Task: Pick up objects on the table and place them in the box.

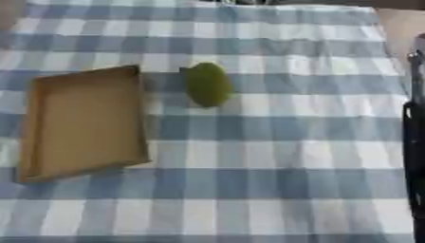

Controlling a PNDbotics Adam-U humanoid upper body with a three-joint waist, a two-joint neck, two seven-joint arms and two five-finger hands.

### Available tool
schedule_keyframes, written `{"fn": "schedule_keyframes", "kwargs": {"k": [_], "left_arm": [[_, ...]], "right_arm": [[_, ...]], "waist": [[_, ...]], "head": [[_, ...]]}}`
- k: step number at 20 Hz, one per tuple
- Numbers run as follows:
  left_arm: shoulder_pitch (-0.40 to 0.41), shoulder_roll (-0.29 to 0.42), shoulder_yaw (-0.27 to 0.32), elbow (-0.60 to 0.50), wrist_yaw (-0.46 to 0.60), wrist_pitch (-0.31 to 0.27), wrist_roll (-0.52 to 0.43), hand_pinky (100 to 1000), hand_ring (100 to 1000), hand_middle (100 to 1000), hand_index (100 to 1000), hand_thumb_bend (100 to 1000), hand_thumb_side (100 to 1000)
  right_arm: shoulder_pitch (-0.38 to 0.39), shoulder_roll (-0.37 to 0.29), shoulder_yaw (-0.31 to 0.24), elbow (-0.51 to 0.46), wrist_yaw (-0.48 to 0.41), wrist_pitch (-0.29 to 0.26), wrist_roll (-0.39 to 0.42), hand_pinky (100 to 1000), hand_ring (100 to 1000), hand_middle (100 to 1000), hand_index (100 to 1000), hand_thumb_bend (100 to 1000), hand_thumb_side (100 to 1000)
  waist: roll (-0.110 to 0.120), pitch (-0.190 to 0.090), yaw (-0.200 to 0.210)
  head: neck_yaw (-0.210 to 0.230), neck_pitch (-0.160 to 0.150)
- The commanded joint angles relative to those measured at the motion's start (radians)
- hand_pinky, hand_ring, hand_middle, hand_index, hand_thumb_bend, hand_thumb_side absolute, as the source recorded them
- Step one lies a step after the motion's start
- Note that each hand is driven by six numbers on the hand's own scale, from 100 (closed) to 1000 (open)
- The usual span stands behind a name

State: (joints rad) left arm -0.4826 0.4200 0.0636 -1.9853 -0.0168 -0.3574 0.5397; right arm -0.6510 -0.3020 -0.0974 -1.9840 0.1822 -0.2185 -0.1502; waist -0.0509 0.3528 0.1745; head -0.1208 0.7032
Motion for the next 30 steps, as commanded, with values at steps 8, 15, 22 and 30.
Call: {"fn": "schedule_keyframes", "kwargs": {"k": [8,15,22,30], "left_arm": [[-0.012,0.015,0.004,-0.015,0.002,-0.001,-0.001,680,593,544,781,162,457],[-0.008,0.021,0.006,-0.015,0.001,0.0,0.002,680,593,544,781,160,457],[0.011,0.045,0.003,-0.015,-0.01,0.005,-0.004,679,592,543,781,151,458],[0.056,0.112,-0.002,-0.015,-0.029,0.004,-0.001,678,590,543,781,142,453]], "right_arm": [[-0.013,-0.017,0.001,-0.016,-0.006,0.002,0.002,832,819,541,745,100,526],[-0.047,-0.081,0.031,-0.016,0.026,0.073,0.056,871,893,622,811,100,524],[-0.088,-0.161,0.072,0.001,0.075,0.135,0.113,898,941,760,865,100,331],[-0.253,-0.341,0.252,0.177,0.186,0.162,0.225,908,964,843,892,100,303]], "waist": [[0.005,-0.024,0.002],[0.0,-0.025,0.004],[-0.018,-0.035,-0.012],[-0.032,-0.05,-0.021]], "head": [[0.003,0.006],[0.019,0.01],[0.035,0.024],[0.039,0.037]]}}
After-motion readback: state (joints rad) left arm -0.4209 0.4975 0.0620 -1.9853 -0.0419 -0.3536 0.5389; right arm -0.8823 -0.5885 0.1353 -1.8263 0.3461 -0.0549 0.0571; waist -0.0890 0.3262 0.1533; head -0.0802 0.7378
